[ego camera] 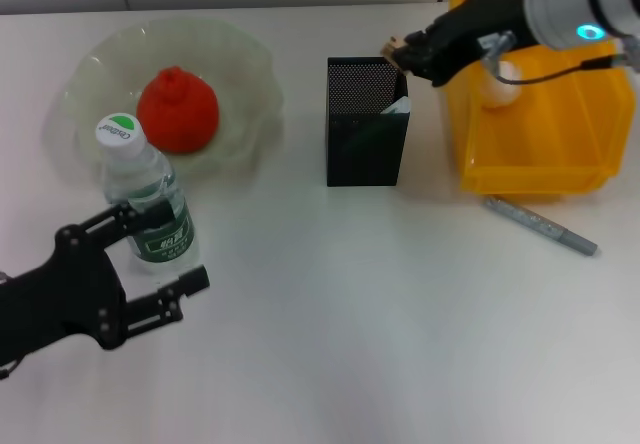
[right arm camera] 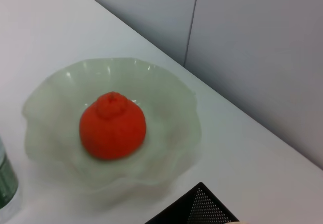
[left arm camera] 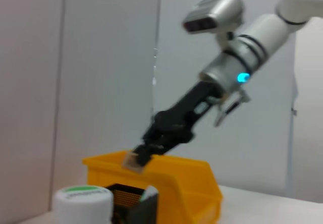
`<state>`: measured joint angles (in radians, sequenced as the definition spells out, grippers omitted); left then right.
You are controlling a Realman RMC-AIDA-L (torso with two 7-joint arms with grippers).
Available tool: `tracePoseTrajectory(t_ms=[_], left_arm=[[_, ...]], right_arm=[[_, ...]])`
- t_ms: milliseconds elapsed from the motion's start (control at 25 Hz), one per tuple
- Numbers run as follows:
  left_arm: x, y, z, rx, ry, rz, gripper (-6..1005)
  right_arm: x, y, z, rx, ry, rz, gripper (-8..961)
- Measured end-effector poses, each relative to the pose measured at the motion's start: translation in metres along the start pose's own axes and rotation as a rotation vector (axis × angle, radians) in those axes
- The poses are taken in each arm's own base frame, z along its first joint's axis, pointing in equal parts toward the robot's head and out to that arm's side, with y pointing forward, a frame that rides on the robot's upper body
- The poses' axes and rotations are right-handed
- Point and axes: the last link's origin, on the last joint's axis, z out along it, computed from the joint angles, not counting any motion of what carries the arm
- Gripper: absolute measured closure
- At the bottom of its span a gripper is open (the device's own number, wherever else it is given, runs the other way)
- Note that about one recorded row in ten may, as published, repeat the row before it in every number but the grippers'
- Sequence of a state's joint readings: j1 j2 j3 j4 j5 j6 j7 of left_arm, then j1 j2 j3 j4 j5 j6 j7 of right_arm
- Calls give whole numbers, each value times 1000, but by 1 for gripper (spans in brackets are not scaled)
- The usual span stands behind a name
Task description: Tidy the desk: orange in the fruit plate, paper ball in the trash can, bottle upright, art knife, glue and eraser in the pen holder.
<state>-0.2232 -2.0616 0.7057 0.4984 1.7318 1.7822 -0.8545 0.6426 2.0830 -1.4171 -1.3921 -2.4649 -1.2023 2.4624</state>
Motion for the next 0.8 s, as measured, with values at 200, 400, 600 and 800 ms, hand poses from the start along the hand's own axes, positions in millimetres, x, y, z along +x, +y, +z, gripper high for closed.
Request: tracePoseTrajectory(t_ms=[200,400,600,800], left_arm=[[0,6,3,-64,-15,-2,214],[0,7,5,-72,-14,-3,214],[-1,7,5,-71,-15,-4,214],[-1,6,5,-69,-17,-5,214]], right_arm=[[-1,-1,14,-16,21,13,820],[-1,1,18,-22,23,-6,815],[-1,9,2,-61,40,7,586],[18,29,-41,-109,124,42,391]])
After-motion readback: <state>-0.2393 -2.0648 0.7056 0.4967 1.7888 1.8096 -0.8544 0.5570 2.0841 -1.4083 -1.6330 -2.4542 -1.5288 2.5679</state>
